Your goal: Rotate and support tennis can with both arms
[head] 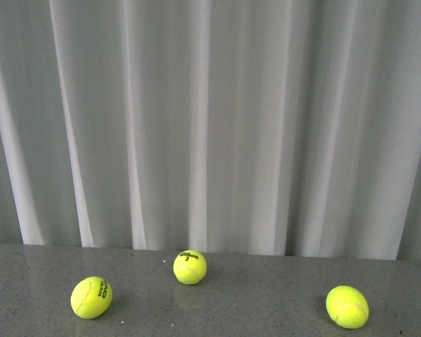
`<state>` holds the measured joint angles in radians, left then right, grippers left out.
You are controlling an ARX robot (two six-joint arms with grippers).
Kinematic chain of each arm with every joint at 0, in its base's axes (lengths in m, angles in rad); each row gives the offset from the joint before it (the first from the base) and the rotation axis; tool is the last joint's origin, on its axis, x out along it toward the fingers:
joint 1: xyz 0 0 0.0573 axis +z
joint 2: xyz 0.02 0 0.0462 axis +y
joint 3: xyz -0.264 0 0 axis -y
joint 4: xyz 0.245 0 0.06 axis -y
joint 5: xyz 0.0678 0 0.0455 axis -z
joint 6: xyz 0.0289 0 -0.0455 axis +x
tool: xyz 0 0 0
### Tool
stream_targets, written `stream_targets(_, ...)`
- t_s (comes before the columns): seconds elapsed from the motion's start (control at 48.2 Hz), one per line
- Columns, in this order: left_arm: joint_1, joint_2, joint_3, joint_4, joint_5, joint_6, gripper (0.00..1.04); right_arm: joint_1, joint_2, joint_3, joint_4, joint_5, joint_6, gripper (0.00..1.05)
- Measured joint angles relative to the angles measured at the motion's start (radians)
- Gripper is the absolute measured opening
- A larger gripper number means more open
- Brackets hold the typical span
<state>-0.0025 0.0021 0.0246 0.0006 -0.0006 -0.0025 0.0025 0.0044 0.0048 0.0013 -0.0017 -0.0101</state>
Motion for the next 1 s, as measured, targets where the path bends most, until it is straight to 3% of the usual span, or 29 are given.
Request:
stream_targets(0.291,0.000,0.002,0.001,-0.002,-0.005,-0.004,0.98,0.000,0.000,0.000,0.000,0.000,0.000,0.98)
stream_targets(0.332,-0.019,0.068,0.044,-0.123,-0.085,-0.066,0.98,0.000,0.000,0.000,0.000,0.000,0.000,0.98)
stream_targets(0.374,-0.017,0.180,0.092,-0.194,-0.088,-0.142,0.98,0.000,0.000,0.000,0.000,0.000,0.000,0.98)
stream_targets(0.457,0.027,0.399,0.136,-0.116,-0.016,-0.200,0.98,0.000,-0.001,0.000,0.000,0.000,0.000,0.98)
stream_targets(0.581,0.112,0.848,0.267,0.219,0.118,-0.209,0.98,0.000,-0.001,0.000,-0.001,0.000,0.000,0.98)
stream_targets(0.644,0.125,1.016,0.335,0.308,0.177,-0.208,0.98,0.000,-0.001,0.000,-0.001,0.000,0.000,0.98)
stream_targets(0.789,0.125,1.422,0.484,0.350,0.338,-0.210,0.98,0.000,-0.001,0.000,-0.001,0.000,0.000,0.98)
stream_targets(0.997,0.103,1.659,0.570,0.285,0.459,-0.197,0.98,0.000,-0.001,0.000,-0.001,0.000,0.000,0.98)
